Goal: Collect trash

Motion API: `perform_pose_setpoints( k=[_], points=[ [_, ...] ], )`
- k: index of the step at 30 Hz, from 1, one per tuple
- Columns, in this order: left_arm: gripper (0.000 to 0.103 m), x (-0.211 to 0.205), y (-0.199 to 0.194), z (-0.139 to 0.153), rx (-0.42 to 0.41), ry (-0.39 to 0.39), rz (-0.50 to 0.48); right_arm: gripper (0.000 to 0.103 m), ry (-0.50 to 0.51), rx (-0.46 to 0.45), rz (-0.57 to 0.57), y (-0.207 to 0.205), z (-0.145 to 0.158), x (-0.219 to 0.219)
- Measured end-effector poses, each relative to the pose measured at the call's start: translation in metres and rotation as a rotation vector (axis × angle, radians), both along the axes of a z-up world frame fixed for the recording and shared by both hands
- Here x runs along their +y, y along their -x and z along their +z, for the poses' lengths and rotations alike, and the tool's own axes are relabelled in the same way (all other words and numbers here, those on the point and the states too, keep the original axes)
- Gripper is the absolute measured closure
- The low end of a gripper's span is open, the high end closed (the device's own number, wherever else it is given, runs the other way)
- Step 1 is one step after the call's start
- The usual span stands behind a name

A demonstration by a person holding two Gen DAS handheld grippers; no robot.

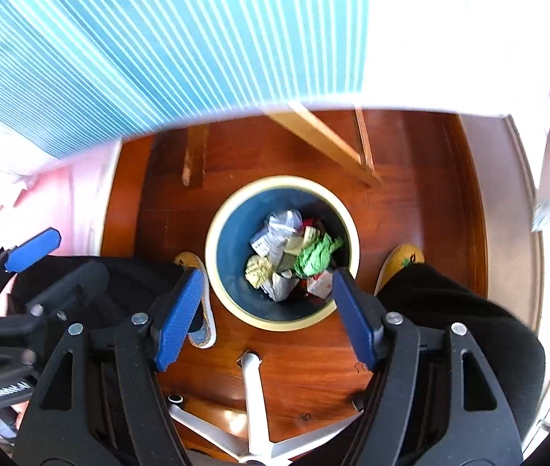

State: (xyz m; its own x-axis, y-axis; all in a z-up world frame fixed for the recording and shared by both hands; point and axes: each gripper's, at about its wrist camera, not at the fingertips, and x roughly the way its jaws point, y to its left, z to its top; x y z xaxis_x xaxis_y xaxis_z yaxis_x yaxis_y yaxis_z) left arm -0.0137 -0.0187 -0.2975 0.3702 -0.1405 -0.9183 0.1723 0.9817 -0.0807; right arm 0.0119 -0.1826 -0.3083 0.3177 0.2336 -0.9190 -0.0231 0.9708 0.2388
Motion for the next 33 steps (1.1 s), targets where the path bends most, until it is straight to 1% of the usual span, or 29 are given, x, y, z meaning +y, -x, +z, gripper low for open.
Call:
perform_pose_setpoints(
  k=[2,6,9,13,16,19,23,26,29,33],
  points=[
    [0.014,0.002,0.002,0.018,-0.028,-0.019,0.002,0.036,-0.016,-0.031,-0.005,0.0,0.022,-0.003],
    [0.014,0.012,0.002,0.063,-0.089,-0.006,0.028,0.036,-0.025,-0.096,-0.026,0.0,0.066,-0.005],
    [0.014,0.015,0.001,0.1,-0.142,-0.004,0.048,0.036,-0.051,-0.137,-0.037,0.002,0.097,-0.007],
    [0.014,0.015,0.005,0.149,-0.213,0.016,0.07,0.036,-0.043,-0.229,-0.032,0.011,0.141,-0.005],
    [0.014,0.014,0.008,0.177,-0.245,0.033,0.085,0.036,-0.051,-0.296,-0.037,0.019,0.174,-0.003],
    [0.014,0.007,0.015,0.199,-0.27,0.019,0.096,0.036,-0.056,-0.366,-0.042,0.028,0.203,-0.002],
    [0.014,0.002,0.024,0.22,-0.316,-0.002,0.115,0.035,-0.047,-0.433,-0.049,0.041,0.231,0.002],
    [0.014,0.001,0.031,0.235,-0.348,0.001,0.131,0.035,-0.018,-0.478,-0.058,0.051,0.244,0.003],
    [0.014,-0.001,0.036,0.245,-0.395,-0.018,0.147,0.035,-0.006,-0.509,-0.07,0.057,0.252,0.004],
    [0.014,-0.003,0.035,0.251,-0.422,-0.039,0.16,0.035,0.013,-0.534,-0.086,0.062,0.255,0.005]
  ],
)
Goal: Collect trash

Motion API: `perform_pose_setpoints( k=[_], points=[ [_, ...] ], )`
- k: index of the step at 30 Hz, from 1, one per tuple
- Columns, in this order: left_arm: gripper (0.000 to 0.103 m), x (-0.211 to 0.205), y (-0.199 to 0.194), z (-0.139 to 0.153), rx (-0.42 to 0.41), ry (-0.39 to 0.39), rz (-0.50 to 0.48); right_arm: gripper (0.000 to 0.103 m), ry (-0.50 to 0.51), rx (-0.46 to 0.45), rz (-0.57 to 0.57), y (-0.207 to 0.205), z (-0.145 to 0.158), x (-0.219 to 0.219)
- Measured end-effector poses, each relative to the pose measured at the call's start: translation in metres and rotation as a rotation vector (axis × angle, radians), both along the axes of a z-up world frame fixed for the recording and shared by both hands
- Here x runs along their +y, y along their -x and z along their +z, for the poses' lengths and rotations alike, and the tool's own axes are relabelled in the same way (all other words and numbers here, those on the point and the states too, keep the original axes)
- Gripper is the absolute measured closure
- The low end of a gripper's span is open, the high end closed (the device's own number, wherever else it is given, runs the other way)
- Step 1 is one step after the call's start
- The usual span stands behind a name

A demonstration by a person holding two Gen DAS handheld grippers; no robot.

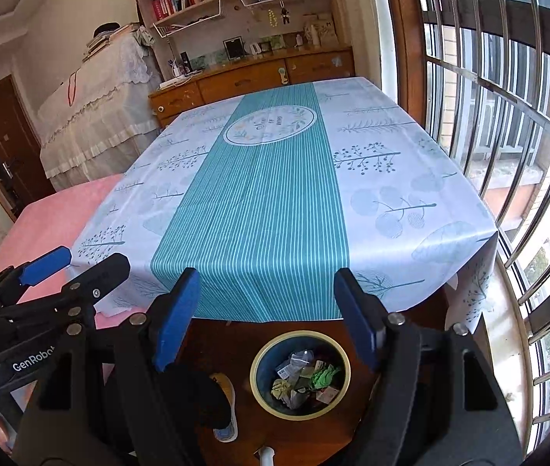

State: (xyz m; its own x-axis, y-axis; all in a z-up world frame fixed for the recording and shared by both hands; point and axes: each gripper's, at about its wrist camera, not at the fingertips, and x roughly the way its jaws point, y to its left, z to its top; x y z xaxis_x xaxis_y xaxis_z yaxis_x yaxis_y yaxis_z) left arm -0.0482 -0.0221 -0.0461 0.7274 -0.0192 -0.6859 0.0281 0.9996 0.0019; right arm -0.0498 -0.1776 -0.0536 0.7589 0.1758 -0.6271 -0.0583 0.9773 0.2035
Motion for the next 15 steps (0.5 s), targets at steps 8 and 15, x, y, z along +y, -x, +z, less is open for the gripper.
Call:
perform_pose_setpoints(
  k=[8,15],
  points=[
    [0.014,0.0,-0.01,-0.007,-0.006,-0.009,0.021,0.035,0.003,-0.006,-0.009,-0.008,-0.006,-0.001],
    [0.014,0.004,-0.023,-0.015,0.018,0.01,0.037,0.035,0.018,-0.016,-0.008,-0.017,-0.008,0.001]
  ],
)
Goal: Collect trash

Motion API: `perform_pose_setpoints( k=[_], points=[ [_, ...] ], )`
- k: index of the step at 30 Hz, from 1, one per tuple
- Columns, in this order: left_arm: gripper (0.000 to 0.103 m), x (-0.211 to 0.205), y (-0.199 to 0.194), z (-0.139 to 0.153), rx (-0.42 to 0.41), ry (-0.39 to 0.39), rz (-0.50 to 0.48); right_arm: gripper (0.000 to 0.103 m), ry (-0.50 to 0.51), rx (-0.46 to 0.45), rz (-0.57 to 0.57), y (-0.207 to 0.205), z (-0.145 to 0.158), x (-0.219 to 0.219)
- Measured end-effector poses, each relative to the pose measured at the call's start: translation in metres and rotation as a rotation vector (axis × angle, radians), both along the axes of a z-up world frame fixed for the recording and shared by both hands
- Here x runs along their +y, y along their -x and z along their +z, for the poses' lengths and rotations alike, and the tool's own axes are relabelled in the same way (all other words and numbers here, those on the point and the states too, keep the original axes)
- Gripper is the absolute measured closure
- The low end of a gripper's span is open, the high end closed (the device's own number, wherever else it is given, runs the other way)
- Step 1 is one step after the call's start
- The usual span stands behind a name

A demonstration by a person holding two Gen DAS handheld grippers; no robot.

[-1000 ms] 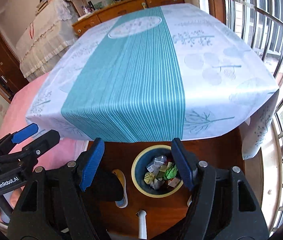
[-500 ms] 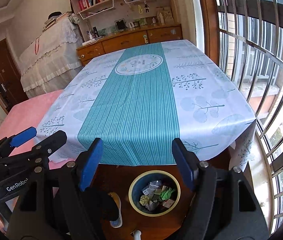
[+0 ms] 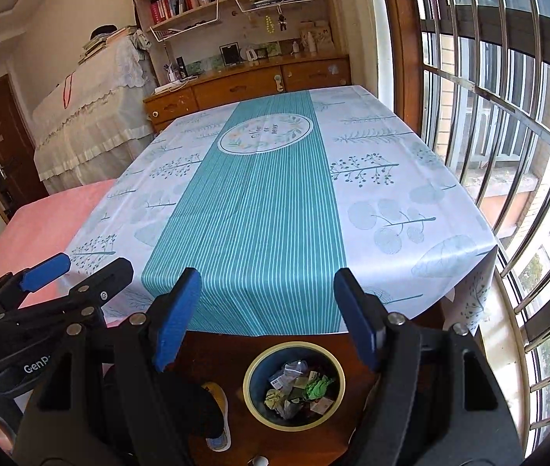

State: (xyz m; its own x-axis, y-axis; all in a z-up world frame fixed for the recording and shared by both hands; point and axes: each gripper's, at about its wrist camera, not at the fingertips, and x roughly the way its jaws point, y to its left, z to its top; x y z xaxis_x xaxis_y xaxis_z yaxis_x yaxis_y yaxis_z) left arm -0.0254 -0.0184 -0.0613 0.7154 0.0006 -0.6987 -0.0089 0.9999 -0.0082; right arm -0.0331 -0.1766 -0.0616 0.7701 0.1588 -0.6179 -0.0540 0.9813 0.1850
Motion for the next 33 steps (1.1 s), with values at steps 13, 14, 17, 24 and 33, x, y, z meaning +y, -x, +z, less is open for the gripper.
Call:
perform_pose_setpoints(
  k=[13,14,17,24,33],
  points=[
    [0.014,0.0,-0.007,-0.004,0.009,0.012,0.0,0.035,0.026,-0.042,0.002,-0.004,0.005,0.006],
    [0.014,0.0,-0.006,-0.003,0.006,0.01,0.003,0.035,0.026,-0.046,0.003,-0.004,0.005,0.006],
    [0.014,0.0,-0.003,-0.002,0.001,0.007,0.009,0.035,0.027,-0.053,0.008,-0.001,0.007,0.007],
    [0.014,0.0,0.008,0.004,-0.006,0.013,0.018,0.035,0.032,-0.075,0.014,0.008,0.012,0.008],
    [0.014,0.0,0.022,0.015,-0.027,0.011,0.027,0.035,0.038,-0.105,0.015,0.023,0.02,0.01]
  ],
)
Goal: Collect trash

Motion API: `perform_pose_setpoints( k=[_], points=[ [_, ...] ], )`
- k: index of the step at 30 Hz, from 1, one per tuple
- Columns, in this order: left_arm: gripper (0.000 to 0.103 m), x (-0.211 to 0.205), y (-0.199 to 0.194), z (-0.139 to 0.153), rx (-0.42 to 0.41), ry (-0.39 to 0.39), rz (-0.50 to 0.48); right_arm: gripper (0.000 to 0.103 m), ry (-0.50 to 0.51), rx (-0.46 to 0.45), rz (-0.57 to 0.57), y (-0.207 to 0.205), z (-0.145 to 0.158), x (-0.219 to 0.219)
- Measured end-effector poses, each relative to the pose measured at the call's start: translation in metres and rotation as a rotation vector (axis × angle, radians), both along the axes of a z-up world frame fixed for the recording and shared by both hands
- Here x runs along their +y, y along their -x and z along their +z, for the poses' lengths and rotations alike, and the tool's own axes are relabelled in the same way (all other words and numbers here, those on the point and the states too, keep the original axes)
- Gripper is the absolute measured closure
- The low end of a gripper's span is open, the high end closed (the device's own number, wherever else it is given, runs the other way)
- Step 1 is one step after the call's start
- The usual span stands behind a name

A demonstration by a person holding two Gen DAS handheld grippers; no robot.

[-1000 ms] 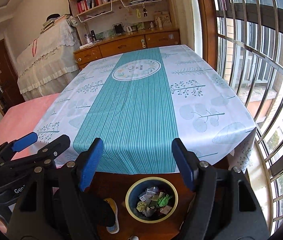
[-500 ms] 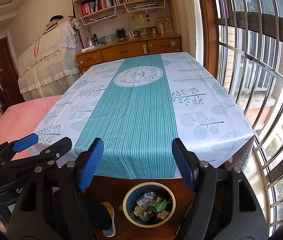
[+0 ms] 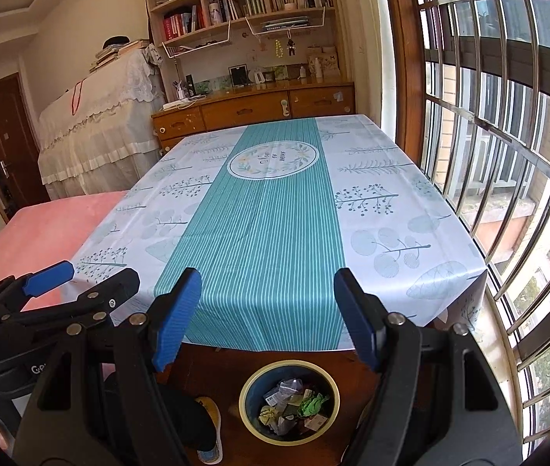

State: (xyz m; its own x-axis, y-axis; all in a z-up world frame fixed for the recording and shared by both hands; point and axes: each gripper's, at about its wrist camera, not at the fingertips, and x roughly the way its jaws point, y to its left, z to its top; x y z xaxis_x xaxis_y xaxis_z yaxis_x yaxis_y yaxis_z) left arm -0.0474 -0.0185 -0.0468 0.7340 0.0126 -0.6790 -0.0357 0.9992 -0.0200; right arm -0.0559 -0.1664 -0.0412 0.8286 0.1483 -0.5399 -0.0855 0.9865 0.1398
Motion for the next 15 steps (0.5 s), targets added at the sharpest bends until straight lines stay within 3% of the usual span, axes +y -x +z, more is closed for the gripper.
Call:
perform_pose_setpoints(
  k=[15],
  points=[
    [0.014,0.0021,0.008,0.0046,-0.005,0.016,0.008,0.035,-0.007,-0.005,0.002,0.0063,0.0043,0.0016]
  ],
)
